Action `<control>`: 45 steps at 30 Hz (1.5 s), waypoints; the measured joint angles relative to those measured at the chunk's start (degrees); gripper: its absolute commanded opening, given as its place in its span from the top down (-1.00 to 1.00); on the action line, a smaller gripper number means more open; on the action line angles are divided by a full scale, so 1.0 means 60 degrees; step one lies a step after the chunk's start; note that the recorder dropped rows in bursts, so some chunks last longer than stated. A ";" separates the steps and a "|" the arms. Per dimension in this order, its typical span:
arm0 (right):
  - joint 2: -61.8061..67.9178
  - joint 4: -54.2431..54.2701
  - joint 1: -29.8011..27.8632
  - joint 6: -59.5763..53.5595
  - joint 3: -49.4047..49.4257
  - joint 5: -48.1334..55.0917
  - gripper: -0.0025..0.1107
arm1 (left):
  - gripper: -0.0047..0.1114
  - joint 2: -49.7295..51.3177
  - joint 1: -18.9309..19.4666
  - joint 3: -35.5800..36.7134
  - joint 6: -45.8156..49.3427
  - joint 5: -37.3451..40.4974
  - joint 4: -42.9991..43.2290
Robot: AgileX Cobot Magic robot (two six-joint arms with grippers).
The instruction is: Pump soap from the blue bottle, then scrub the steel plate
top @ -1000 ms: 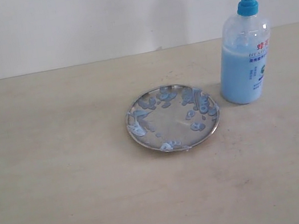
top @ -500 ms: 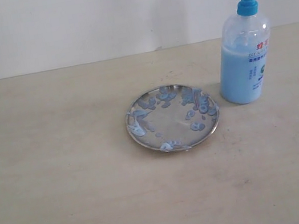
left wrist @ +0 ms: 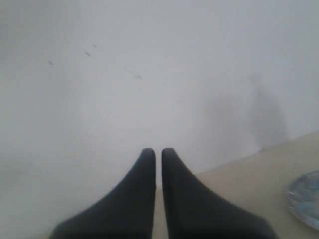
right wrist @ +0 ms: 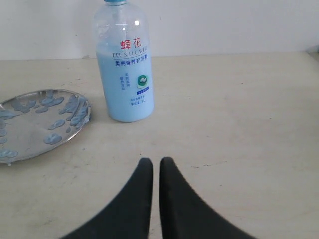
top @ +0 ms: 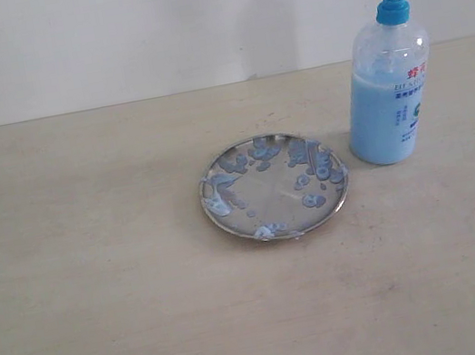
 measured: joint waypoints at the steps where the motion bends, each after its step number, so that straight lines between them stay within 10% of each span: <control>1: 0.0000 0.0000 0.0000 0.0000 0.0000 -0.0002 0.92 | 0.85 0.0000 0.0000 -0.0312 0.0520 -0.0212 -0.0117; 7: 0.0000 0.0000 0.0000 0.0000 0.0000 -0.0002 0.92 | 0.85 -0.0017 0.0000 -0.1718 0.0150 -0.0807 0.1375; 13: 0.0000 0.0000 0.0000 0.0000 0.0000 -0.0002 0.92 | 0.85 0.0475 0.0000 -0.1917 -1.1091 0.0035 1.0644; 17: 0.0000 0.0000 0.0000 0.0000 0.0000 -0.0002 0.92 | 0.85 0.0854 0.0000 -0.1446 -1.5290 0.1562 1.3662; 30: 0.0000 0.0000 0.0000 0.0000 0.0000 0.0021 0.92 | 0.85 0.0098 0.0040 0.1285 -1.6337 0.1850 1.2926; 45: 0.0000 0.0000 0.0000 0.0000 0.0000 0.0028 0.92 | 0.85 0.0022 0.0040 0.1375 -1.5965 0.1650 1.2602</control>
